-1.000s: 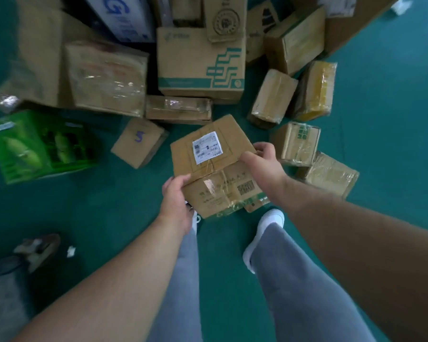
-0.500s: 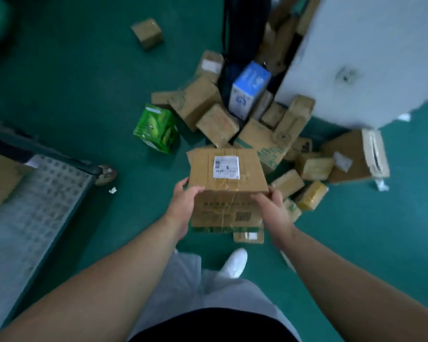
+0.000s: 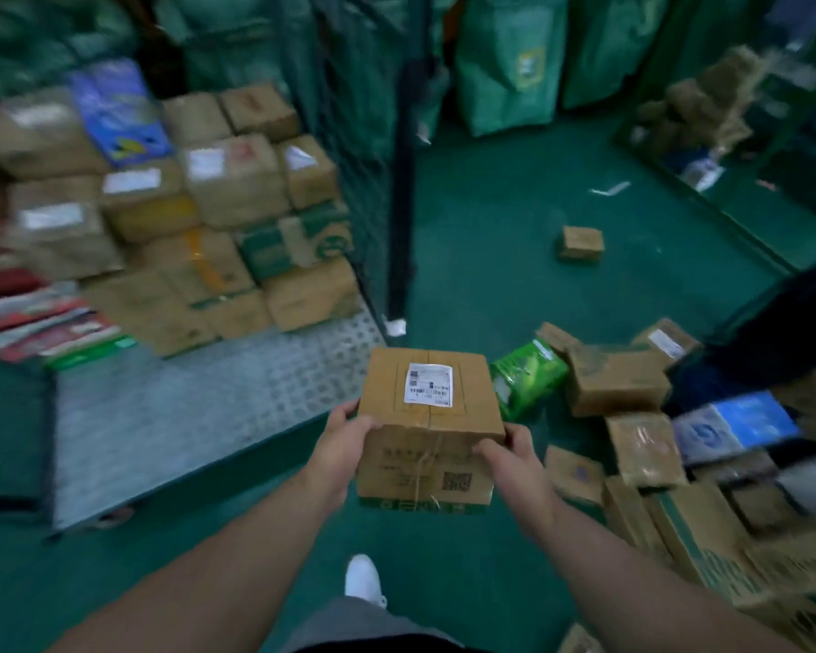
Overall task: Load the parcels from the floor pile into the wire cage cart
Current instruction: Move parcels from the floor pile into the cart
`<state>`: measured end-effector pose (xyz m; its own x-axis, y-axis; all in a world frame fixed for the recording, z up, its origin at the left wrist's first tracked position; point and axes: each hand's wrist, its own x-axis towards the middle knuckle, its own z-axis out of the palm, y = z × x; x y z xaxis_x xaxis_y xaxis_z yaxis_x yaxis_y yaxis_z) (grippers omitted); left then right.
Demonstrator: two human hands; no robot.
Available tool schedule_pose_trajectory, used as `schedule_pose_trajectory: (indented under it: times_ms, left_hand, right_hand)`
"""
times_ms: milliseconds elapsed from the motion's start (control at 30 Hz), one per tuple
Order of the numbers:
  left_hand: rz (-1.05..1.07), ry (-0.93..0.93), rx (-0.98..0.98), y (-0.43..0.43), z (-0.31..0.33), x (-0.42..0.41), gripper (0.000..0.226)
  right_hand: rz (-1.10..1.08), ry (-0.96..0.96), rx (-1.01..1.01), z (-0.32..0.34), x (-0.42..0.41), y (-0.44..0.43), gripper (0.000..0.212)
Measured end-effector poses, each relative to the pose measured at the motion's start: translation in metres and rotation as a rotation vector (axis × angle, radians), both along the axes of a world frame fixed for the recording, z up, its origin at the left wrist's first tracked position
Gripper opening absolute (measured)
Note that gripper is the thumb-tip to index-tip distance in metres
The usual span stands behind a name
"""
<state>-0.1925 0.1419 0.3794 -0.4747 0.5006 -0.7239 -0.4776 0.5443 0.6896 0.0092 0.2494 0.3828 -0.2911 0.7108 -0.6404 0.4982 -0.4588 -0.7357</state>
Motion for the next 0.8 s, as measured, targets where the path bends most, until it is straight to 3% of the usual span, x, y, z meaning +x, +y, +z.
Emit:
schedule_pose_trajectory:
  times_ms: [133,367,800]
  left_hand:
    - [0.151,0.023,-0.011,-0.029,0.019,-0.104,0.035]
    - [0.336,0.027,0.002,-0.049,0.037,-0.231,0.039]
    - [0.587,0.05,0.033,0.038,0.032,-0.39,0.041]
  right_hand:
    - [0.106,0.02,0.027,0.005,-0.125,-0.005,0.032]
    - [0.209,0.079,0.038,0.026,-0.275,-0.005,0.04]
    - [0.323,0.127,0.016,0.018,-0.478,0.099,0.04]
